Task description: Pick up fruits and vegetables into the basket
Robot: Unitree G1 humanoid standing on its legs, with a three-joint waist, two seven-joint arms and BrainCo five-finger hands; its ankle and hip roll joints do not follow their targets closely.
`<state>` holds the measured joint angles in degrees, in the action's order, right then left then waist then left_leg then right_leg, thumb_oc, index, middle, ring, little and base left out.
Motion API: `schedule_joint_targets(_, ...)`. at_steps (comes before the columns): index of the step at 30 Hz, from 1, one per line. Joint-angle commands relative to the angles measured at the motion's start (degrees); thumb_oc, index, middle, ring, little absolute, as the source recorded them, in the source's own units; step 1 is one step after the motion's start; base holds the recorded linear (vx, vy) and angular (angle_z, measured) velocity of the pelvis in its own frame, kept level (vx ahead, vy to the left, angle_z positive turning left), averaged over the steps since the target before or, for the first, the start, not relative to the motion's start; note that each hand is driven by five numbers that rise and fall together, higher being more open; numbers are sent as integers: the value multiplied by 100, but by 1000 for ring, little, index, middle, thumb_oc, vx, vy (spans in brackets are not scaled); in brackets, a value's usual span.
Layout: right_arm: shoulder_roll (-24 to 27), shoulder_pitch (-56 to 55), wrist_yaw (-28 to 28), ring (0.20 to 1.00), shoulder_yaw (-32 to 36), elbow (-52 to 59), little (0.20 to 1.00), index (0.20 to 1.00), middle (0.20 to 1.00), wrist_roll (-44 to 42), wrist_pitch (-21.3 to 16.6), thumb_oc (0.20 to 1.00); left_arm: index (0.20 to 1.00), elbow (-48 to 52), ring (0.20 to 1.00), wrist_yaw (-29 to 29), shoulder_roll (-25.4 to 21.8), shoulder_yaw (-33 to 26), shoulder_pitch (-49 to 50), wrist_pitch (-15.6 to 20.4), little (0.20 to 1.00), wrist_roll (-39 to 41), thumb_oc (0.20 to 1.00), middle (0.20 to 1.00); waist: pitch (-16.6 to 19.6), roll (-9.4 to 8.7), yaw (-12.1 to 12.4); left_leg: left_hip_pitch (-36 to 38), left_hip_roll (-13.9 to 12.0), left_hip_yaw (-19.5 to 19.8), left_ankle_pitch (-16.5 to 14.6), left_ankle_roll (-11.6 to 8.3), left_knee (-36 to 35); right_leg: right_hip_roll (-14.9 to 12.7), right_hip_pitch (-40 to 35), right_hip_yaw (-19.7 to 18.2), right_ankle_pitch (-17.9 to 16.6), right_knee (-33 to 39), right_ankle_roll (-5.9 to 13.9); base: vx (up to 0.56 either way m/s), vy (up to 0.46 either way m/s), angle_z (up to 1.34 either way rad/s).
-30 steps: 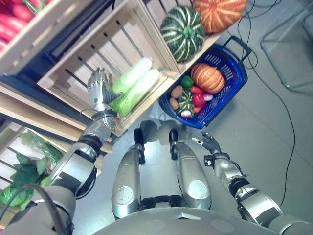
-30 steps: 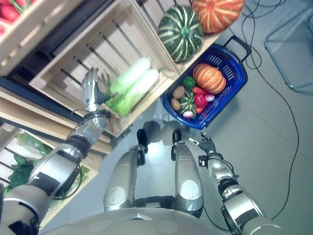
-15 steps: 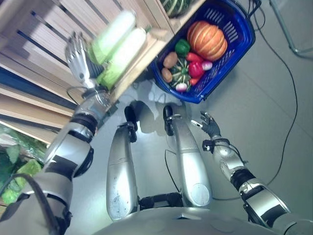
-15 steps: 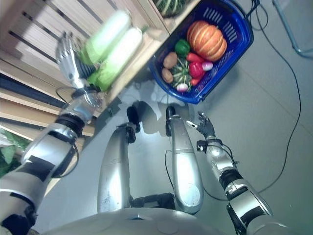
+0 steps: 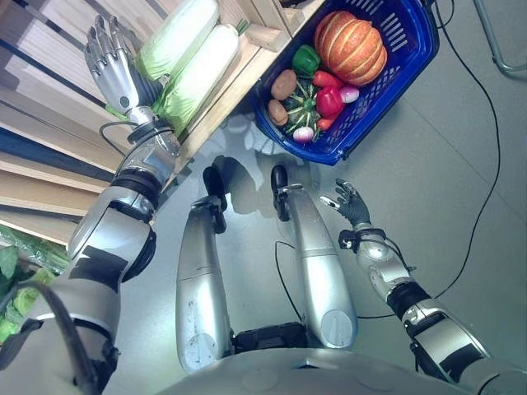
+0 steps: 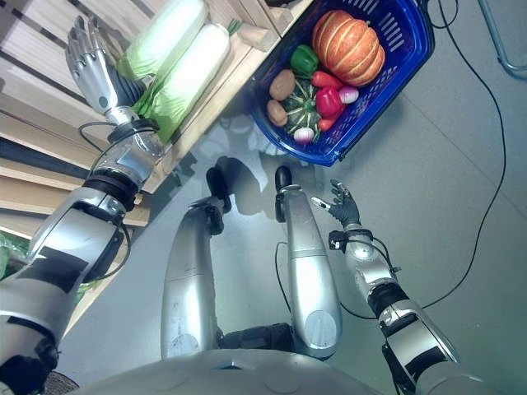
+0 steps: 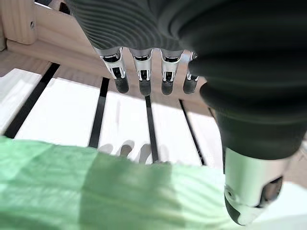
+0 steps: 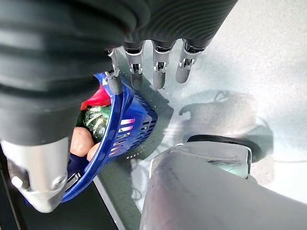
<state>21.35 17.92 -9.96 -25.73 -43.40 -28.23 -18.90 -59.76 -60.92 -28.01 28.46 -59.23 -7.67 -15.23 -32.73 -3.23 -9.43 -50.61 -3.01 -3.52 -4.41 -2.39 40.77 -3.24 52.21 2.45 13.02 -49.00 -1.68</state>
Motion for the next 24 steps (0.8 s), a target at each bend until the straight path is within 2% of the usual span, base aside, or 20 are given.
schedule_joint_targets(1, 29, -514, -105, 1000, -12, 538, 1000, 1000, 1000, -208, -232, 1000, 1000, 69, 1000, -49, -263, 17, 5, -141, 1000, -32, 1000, 1000, 294, -83, 33, 104, 272, -366, -863, 198, 415, 223, -263, 51, -269, 475, 315, 0, 0, 0)
schedule_joint_targets(7, 12, -463, -142, 1000, -47, 645, 1000, 1000, 1000, -246, -231, 1000, 1000, -134, 1000, 360, -212, 176, -19, -524, 1000, 107, 1000, 1000, 294, -95, 11, -13, 253, -377, -824, 169, 400, 226, -138, 39, -323, 507, 345, 0, 0, 0)
schedule_joint_targets(13, 19, -352, -143, 1000, -45, 630, 1000, 1000, 1000, -276, -267, 1000, 1000, -270, 1000, 613, -213, 359, -141, -749, 1000, 176, 1000, 1000, 294, -84, -13, -114, 258, -408, -762, 186, 318, 250, 1, 36, -371, 511, 360, 0, 0, 0)
schedule_joint_targets(18, 37, -366, -172, 1000, -46, 741, 1000, 1000, 1000, -279, -292, 1000, 1000, -323, 1000, 998, -219, 575, -224, -1141, 1000, 92, 1000, 1000, 294, -77, -29, -218, 245, -432, -723, 191, 259, 248, 134, 42, -406, 513, 377, 0, 0, 0)
schedule_joint_targets(20, 46, -368, -175, 1000, -51, 788, 1000, 1000, 1000, -286, -305, 1000, 818, -361, 818, 1030, -221, 611, -281, -1251, 818, 96, 818, 818, 294, -82, -48, -249, 251, -441, -695, 191, 210, 259, 188, 37, -424, 520, 386, 0, 0, 0)
schedule_joint_targets(21, 59, -394, -180, 1000, -47, 851, 1000, 1000, 1000, -269, -311, 1000, 379, -374, 379, 1055, -243, 630, -322, -1331, 379, 179, 379, 379, 294, -81, -64, -300, 249, -452, -680, 191, 195, 262, 244, 26, -435, 529, 390, 0, 0, 0)
schedule_joint_targets(22, 64, -399, -172, 1000, -43, 864, 1000, 1000, 1000, -257, -319, 1000, 266, -382, 266, 1050, -253, 621, -335, -1360, 266, 189, 266, 266, 294, -80, -70, -323, 247, -460, -679, 194, 194, 264, 268, 21, -440, 536, 391, 0, 0, 0)
schedule_joint_targets(23, 67, -406, -181, 1000, -45, 919, 1000, 1000, 1000, -236, -309, 1000, 200, -385, 200, 1017, -266, 617, -356, -1411, 200, 226, 200, 200, 294, -80, -79, -367, 242, -469, -665, 197, 187, 264, 316, 20, -455, 540, 394, 0, 0, 0)
schedule_joint_targets(24, 67, -410, -185, 1000, -48, 937, 1000, 1000, 1000, -233, -309, 1000, 200, -381, 200, 1004, -274, 610, -366, -1430, 200, 239, 200, 200, 294, -83, -80, -386, 239, -469, -659, 198, 186, 262, 333, 20, -462, 541, 394, 0, 0, 0)
